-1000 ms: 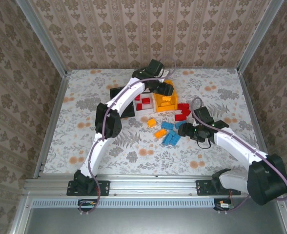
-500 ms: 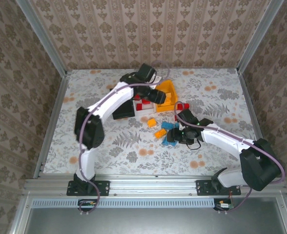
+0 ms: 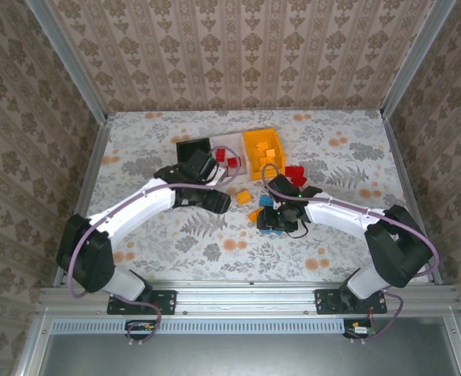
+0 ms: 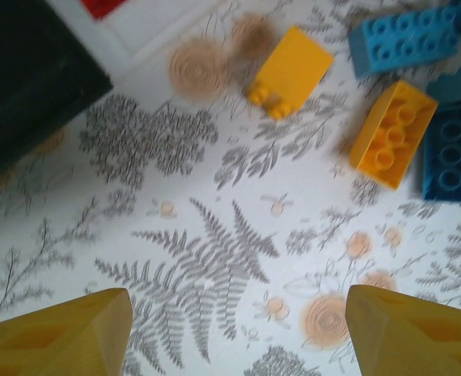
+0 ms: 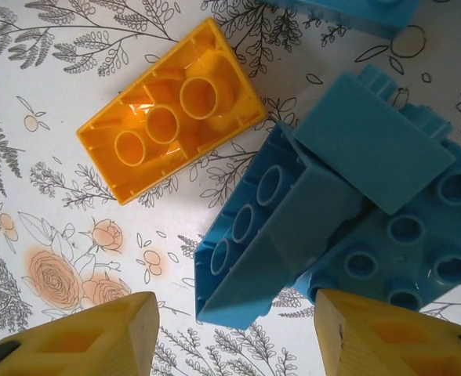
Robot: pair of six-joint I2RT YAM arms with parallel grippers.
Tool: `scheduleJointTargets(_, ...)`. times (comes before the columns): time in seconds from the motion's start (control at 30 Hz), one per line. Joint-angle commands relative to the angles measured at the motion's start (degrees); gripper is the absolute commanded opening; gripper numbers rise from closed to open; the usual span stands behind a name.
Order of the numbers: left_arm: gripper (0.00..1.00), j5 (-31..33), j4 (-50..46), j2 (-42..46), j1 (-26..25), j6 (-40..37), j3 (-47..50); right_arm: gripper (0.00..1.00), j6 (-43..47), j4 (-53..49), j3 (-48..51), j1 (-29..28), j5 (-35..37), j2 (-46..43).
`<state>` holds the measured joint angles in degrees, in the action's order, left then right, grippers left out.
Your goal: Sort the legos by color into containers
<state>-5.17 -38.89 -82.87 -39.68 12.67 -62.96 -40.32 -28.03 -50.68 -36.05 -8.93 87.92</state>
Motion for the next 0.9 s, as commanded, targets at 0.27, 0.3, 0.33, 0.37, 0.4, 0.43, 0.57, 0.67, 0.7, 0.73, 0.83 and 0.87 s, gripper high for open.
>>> scheduleJointTargets(0.27, 0.74, 1.65, 1.05, 10.2, 3.11, 1.97, 7.21, 0.42, -0.6, -5.19, -7.73, -1.55, 4.37, 8.71)
scheduleJointTargets(0.3, 0.74, 1.65, 0.95, 10.61, 3.35, 1.92, 7.53, 0.4, -0.55, -5.76, -8.22, -1.64, 4.81, 9.18)
scheduleJointTargets(0.33, 0.74, 1.52, 0.87, 11.0, 3.6, 1.84, 7.93, 0.4, -0.4, -6.13, -8.51, -1.76, 5.11, 9.61)
scheduleJointTargets(0.37, 0.74, 1.48, 0.84, 11.3, 3.81, 1.82, 8.24, 0.4, -0.38, -6.45, -8.73, -1.9, 5.26, 9.8)
scheduleJointTargets(0.4, 0.74, 1.3, 0.95, 11.62, 4.06, 1.82, 8.63, 0.4, -0.29, -6.73, -8.98, -2.0, 5.49, 10.13)
scheduleJointTargets(0.43, 0.74, 1.2, 0.97, 11.86, 4.25, 1.84, 8.96, 0.4, -0.13, -7.18, -9.25, -2.06, 5.7, 10.45)
scheduleJointTargets(0.57, 0.74, 0.77, 1.27, 12.52, 4.61, 1.94, 9.97, 0.35, 0.06, -8.35, -9.96, -2.67, 6.58, 10.48)
scheduleJointTargets(0.67, 0.74, 0.41, 1.4, 12.75, 4.7, 2.1, 10.43, 0.32, 0.06, -9.39, -10.32, -3.14, 7.07, 9.27)
scheduleJointTargets(0.7, 0.74, 0.35, 1.45, 12.8, 4.7, 2.16, 10.51, 0.31, -0.02, -9.84, -10.4, -3.47, 7.4, 8.37)
scheduleJointTargets(0.73, 0.74, 0.31, 1.45, 12.73, 4.71, 2.17, 10.51, 0.31, -0.11, -10.21, -10.49, -3.81, 7.71, 7.46)
scheduleJointTargets(0.83, 0.74, 0.24, 1.69, 12.65, 4.78, 2.19, 10.48, 0.31, -0.36, -11.23, -10.91, -4.67, 8.24, 4.7)
scheduleJointTargets(0.87, 0.74, 0.2, 1.72, 12.59, 4.79, 2.18, 10.36, 0.31, -0.38, -11.6, -11.21, -4.88, 8.44, 4.06)
